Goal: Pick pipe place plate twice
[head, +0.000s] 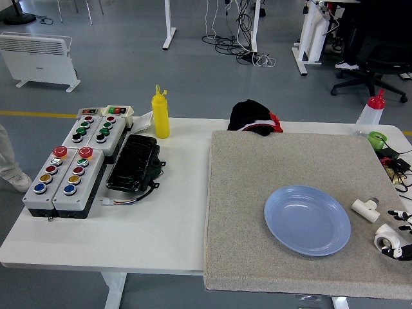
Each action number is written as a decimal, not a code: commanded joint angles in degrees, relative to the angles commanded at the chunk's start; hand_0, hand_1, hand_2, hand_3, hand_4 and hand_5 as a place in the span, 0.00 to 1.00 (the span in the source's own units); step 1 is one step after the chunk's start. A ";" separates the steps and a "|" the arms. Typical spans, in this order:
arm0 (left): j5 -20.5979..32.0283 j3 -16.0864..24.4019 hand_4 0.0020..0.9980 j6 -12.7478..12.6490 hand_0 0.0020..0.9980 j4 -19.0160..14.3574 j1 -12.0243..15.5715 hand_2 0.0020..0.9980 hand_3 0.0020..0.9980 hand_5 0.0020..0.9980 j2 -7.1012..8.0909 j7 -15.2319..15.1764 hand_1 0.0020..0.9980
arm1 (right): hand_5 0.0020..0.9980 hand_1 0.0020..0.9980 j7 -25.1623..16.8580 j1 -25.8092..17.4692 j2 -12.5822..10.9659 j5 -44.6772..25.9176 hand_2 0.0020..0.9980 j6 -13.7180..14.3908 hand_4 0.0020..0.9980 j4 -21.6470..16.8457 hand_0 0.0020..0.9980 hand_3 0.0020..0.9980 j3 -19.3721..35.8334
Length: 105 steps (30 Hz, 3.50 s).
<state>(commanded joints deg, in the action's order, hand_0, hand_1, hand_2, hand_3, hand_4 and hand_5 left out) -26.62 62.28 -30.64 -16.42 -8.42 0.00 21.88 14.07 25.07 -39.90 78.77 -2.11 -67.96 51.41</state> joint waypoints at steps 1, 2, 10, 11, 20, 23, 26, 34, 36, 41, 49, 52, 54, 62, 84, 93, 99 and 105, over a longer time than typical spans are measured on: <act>0.00 0.00 0.49 0.00 0.71 0.00 0.00 0.67 0.68 1.00 0.00 0.00 0.68 | 0.36 0.78 -0.01 0.02 0.00 0.06 0.82 0.04 0.84 0.03 0.82 0.91 -0.05; 0.01 0.01 0.49 -0.01 0.71 0.01 0.00 0.67 0.68 1.00 0.00 -0.01 0.68 | 0.36 0.78 -0.04 0.11 0.02 0.06 0.82 0.01 0.84 0.14 0.82 0.91 -0.20; 0.64 -0.28 0.49 -0.06 0.71 0.07 -0.19 0.67 0.67 1.00 0.00 -0.25 0.68 | 0.34 0.70 -1.21 0.47 0.28 3.54 0.71 0.96 0.82 0.56 0.67 0.85 -1.31; 0.62 -0.28 0.49 -0.06 0.71 0.07 -0.21 0.67 0.67 1.00 0.00 -0.24 0.68 | 0.34 0.70 -1.24 0.51 0.31 3.78 0.71 0.92 0.82 0.59 0.67 0.85 -1.40; 0.83 -0.52 0.49 -0.03 0.71 0.07 -0.51 0.67 0.67 1.00 0.00 -0.27 0.68 | 0.21 0.54 -2.86 0.88 0.77 7.77 0.54 2.71 0.71 1.31 0.43 0.72 -2.34; 0.77 -0.46 0.49 0.00 0.71 0.07 -0.52 0.67 0.67 1.00 0.00 -0.30 0.68 | 0.21 0.54 -3.61 0.83 0.64 8.02 0.54 3.55 0.71 1.34 0.43 0.72 -2.47; 0.55 -0.27 0.49 -0.03 0.71 0.08 -0.47 0.67 0.67 1.00 0.00 -0.28 0.68 | 0.14 0.48 -3.94 0.83 0.55 8.28 0.50 4.21 0.65 1.28 0.35 0.69 -2.65; -0.33 0.14 0.49 0.04 0.71 0.06 -0.06 0.67 0.67 1.00 0.00 -0.08 0.68 | 0.09 0.44 -5.08 -0.24 -0.01 7.87 0.49 5.95 0.61 -0.09 0.30 0.67 -0.77; -0.43 0.22 0.49 0.05 0.71 0.06 0.04 0.67 0.67 1.00 0.00 -0.08 0.68 | 0.09 0.44 -5.28 -0.42 -0.14 7.71 0.49 6.22 0.61 -0.46 0.30 0.67 -0.32; -0.46 0.24 0.49 0.07 0.71 0.08 0.07 0.67 0.67 1.00 0.00 -0.07 0.68 | 0.10 0.43 -5.24 -0.33 -0.19 6.66 0.49 5.89 0.60 -0.27 0.30 0.66 -0.67; -0.13 0.21 0.49 0.00 0.71 0.08 -0.21 0.67 0.67 1.00 0.00 -0.11 0.68 | 0.11 0.42 -5.63 -0.60 -0.03 5.87 0.49 5.48 0.60 -0.33 0.29 0.64 -0.36; -0.26 0.31 0.49 0.00 0.71 0.07 -0.08 0.67 0.67 1.00 0.00 -0.07 0.68 | 0.11 0.42 -6.51 -0.63 -0.13 5.22 0.49 5.73 0.60 -0.60 0.29 0.64 -0.31; -0.47 0.44 0.49 -0.04 0.71 0.07 0.00 0.67 0.67 1.00 0.00 -0.01 0.68 | 0.11 0.42 -6.99 -0.66 -0.11 4.83 0.49 5.93 0.60 -0.58 0.29 0.64 -0.42; -0.84 0.54 0.49 0.00 0.71 0.04 0.34 0.67 0.67 1.00 0.00 0.08 0.67 | 0.13 0.38 -7.61 -1.29 -0.25 3.82 0.47 6.21 0.58 -0.98 0.25 0.58 0.61; -0.82 0.51 0.49 -0.09 0.71 -0.02 0.39 0.67 0.67 1.00 0.00 0.14 0.68 | 0.14 0.37 -9.75 3.48 1.11 0.77 0.46 9.23 0.56 -10.80 0.26 0.56 -5.12; 0.05 -0.04 0.49 -0.09 0.71 -0.01 0.34 0.67 0.68 1.00 0.00 -0.04 0.68 | 0.16 0.48 -10.50 7.67 3.87 4.38 0.49 8.75 0.58 -9.79 0.50 0.59 -12.74; 0.08 -0.11 0.49 -0.18 0.71 -0.03 0.29 0.67 0.67 1.00 0.00 -0.01 0.68 | 0.20 0.65 -9.65 9.80 5.48 7.10 0.62 6.96 0.63 -8.29 0.70 0.70 -15.90; -0.11 0.05 0.49 -0.27 0.71 -0.05 0.22 0.66 0.68 1.00 0.02 0.01 0.67 | 0.30 0.77 -9.01 10.29 5.64 8.90 0.82 5.10 0.75 -6.95 0.84 0.84 -15.54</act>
<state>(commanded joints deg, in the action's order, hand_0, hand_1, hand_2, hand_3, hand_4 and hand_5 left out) -26.72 62.33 -30.91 -16.47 -8.19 0.02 21.90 5.06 35.37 -34.26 87.67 2.99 -74.91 35.87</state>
